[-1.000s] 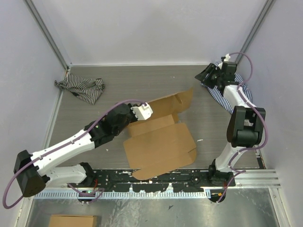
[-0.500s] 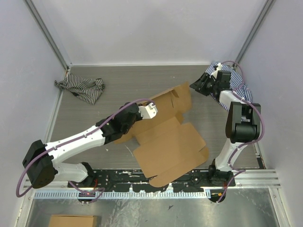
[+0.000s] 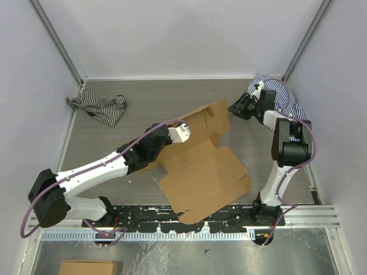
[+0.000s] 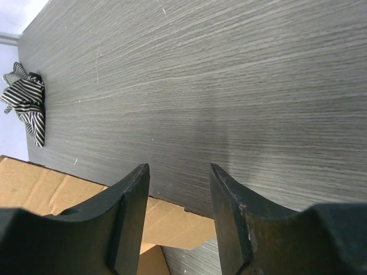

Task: Fold the paper box

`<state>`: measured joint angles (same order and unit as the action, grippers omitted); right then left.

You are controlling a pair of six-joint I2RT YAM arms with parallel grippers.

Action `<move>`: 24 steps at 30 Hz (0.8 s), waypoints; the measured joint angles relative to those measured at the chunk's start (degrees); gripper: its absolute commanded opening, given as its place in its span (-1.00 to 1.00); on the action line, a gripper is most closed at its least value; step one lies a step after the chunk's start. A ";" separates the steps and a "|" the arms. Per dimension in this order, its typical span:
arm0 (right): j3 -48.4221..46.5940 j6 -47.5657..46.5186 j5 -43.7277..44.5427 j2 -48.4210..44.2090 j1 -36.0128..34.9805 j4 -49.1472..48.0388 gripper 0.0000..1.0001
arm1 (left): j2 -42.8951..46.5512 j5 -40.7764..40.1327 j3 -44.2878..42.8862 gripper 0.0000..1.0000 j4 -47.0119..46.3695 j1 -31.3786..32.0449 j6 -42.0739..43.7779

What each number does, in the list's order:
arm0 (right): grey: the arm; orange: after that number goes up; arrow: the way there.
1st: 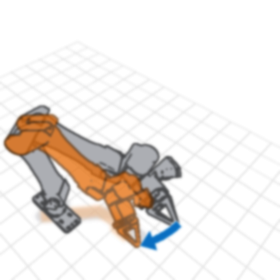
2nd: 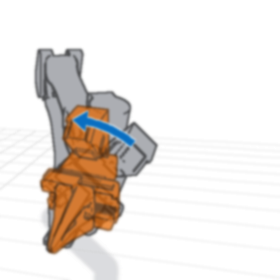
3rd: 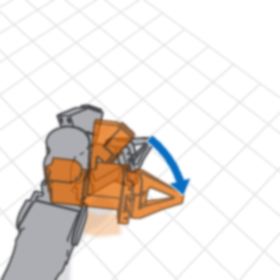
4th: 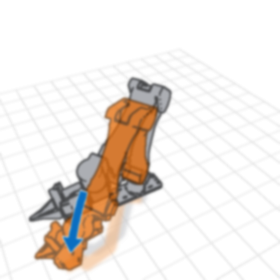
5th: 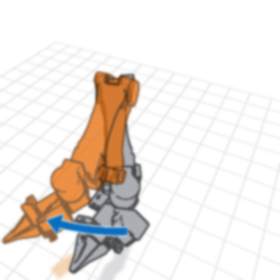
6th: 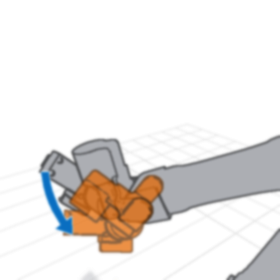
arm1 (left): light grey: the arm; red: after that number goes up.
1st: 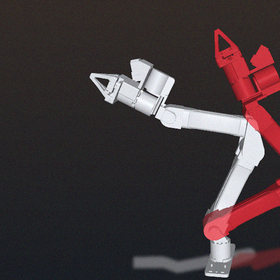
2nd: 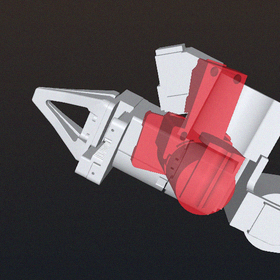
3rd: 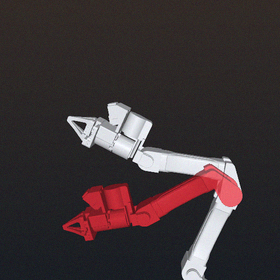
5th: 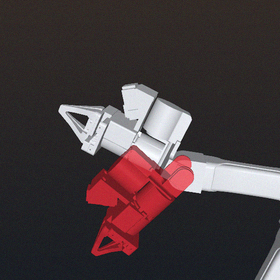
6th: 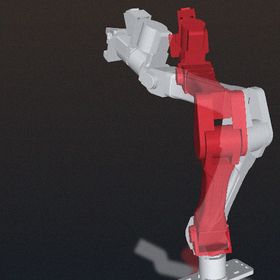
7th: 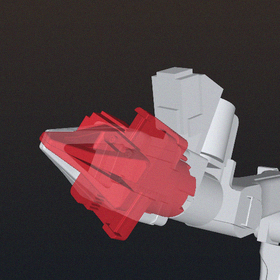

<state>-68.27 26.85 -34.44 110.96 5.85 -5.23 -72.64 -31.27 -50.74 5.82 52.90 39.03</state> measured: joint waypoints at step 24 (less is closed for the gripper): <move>8.13 -7.52 -2.82 -17.27 -3.34 5.03 -0.01 | -6.67 -7.93 -5.46 -1.00 2.64 0.00 -2.80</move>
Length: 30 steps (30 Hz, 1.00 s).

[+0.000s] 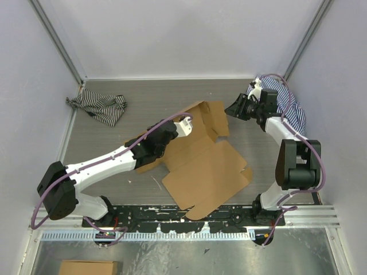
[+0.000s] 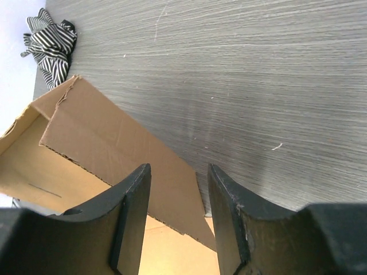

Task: Fold the paper box

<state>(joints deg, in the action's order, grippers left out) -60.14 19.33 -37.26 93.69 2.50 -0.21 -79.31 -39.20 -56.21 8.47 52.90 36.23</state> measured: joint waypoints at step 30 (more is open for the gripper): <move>11.76 -5.44 0.74 -10.54 -5.64 2.25 0.02 | 1.81 -3.63 2.19 -1.00 -1.40 5.99 -0.04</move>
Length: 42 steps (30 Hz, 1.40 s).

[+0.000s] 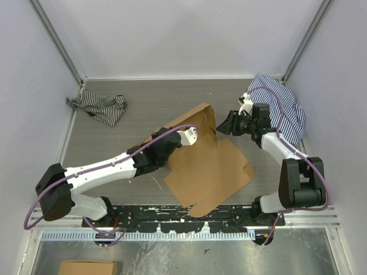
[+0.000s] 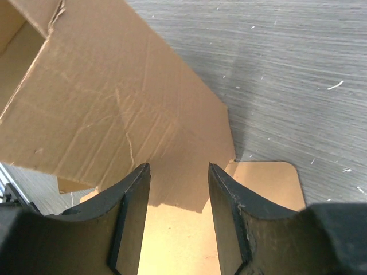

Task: Fold the paper box

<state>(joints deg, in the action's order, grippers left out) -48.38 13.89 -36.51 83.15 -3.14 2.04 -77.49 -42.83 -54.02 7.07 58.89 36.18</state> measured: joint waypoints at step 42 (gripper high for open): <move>9.55 -11.08 0.52 -0.50 -2.54 -17.00 0.09 | -4.20 -8.13 5.70 -1.00 -12.17 6.51 9.55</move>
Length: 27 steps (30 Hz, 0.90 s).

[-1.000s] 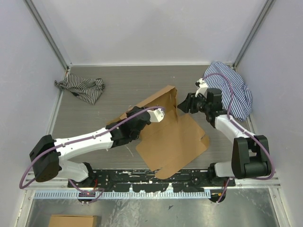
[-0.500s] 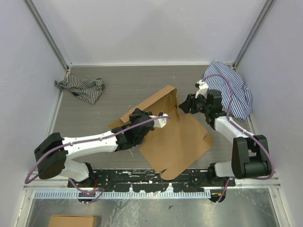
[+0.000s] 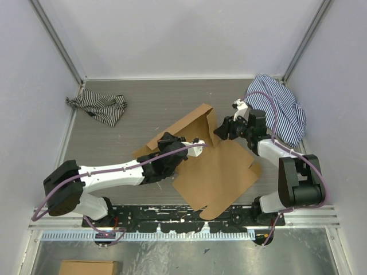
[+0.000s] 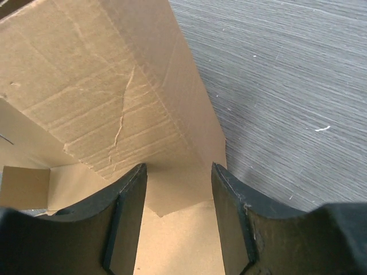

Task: Fold the paper box

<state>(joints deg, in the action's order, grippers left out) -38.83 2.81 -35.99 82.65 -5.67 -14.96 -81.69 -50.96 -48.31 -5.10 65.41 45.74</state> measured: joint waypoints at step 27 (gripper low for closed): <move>-1.79 0.15 0.98 4.02 -2.54 -6.99 0.20 | 1.60 1.57 0.00 -1.00 -0.59 0.76 0.15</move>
<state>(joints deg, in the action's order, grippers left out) -40.62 2.96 -35.00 86.67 -8.21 -21.96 -80.09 -49.39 -48.31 -5.69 66.17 45.89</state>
